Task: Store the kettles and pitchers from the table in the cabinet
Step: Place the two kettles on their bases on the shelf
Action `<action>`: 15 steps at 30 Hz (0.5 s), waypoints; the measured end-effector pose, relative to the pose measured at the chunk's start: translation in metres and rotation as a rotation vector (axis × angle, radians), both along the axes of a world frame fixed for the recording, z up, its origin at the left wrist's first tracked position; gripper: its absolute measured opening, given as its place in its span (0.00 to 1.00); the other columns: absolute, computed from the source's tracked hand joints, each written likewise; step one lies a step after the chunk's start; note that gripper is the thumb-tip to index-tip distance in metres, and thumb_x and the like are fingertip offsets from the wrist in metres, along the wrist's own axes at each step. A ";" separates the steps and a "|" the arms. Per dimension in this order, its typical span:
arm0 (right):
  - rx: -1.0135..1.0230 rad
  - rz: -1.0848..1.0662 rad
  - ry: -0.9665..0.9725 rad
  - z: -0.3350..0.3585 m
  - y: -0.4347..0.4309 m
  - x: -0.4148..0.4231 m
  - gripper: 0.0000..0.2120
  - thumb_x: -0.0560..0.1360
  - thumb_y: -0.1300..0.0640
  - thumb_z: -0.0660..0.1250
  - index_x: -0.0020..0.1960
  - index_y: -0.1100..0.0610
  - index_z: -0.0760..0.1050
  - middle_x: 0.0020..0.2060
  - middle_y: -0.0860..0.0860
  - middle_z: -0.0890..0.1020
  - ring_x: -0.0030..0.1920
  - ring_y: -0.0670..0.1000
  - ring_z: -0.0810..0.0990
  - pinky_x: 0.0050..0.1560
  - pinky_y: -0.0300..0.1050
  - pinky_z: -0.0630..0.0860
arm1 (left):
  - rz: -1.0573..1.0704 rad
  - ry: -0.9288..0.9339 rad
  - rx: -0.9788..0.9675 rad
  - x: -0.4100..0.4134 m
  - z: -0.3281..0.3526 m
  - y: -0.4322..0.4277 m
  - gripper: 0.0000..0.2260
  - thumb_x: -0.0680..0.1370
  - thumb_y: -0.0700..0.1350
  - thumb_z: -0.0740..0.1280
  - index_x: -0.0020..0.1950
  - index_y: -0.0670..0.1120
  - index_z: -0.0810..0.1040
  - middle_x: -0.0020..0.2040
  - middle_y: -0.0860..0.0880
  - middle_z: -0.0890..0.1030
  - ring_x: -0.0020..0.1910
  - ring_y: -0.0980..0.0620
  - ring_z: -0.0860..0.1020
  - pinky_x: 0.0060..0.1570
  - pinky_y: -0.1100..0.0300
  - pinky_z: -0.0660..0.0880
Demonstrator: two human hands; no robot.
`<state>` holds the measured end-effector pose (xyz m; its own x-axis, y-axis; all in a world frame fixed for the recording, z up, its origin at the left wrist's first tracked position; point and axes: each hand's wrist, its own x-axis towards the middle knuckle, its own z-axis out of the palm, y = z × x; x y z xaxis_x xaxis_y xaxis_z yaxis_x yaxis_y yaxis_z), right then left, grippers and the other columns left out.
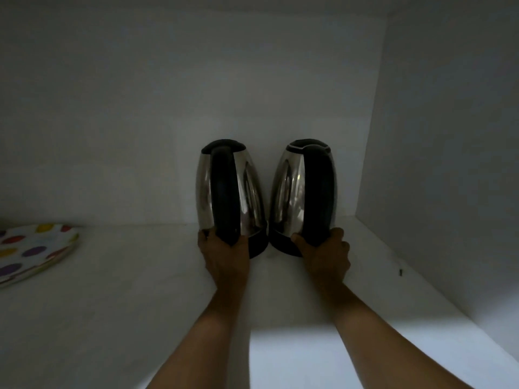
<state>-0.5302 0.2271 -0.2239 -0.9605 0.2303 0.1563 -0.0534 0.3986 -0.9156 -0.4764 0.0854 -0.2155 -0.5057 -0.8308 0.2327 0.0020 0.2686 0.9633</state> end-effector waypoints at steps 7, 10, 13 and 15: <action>0.005 0.065 -0.046 -0.002 0.012 0.018 0.33 0.69 0.60 0.76 0.67 0.67 0.63 0.64 0.65 0.74 0.64 0.65 0.75 0.64 0.59 0.74 | -0.112 -0.354 -0.020 0.043 0.004 -0.002 0.29 0.77 0.37 0.65 0.73 0.31 0.54 0.66 0.33 0.73 0.64 0.35 0.74 0.61 0.49 0.72; 0.049 0.113 -0.058 -0.001 0.013 0.048 0.35 0.73 0.61 0.72 0.73 0.68 0.58 0.67 0.66 0.73 0.66 0.65 0.75 0.66 0.56 0.73 | -0.220 -0.508 -0.089 0.079 0.015 0.004 0.35 0.77 0.40 0.66 0.77 0.35 0.49 0.71 0.36 0.69 0.68 0.37 0.72 0.65 0.52 0.72; 0.124 0.174 -0.072 0.004 0.013 0.102 0.37 0.77 0.59 0.68 0.78 0.65 0.52 0.70 0.63 0.71 0.68 0.63 0.73 0.67 0.49 0.71 | -0.279 -0.571 -0.271 0.135 0.016 0.017 0.33 0.77 0.42 0.66 0.76 0.35 0.52 0.69 0.36 0.72 0.67 0.39 0.73 0.62 0.54 0.71; 0.158 0.180 -0.031 0.008 0.009 0.151 0.27 0.77 0.60 0.67 0.73 0.64 0.63 0.67 0.63 0.74 0.66 0.63 0.75 0.63 0.49 0.72 | -0.246 -0.551 -0.354 0.187 0.016 0.026 0.25 0.77 0.42 0.66 0.71 0.37 0.62 0.65 0.37 0.75 0.64 0.39 0.75 0.60 0.53 0.72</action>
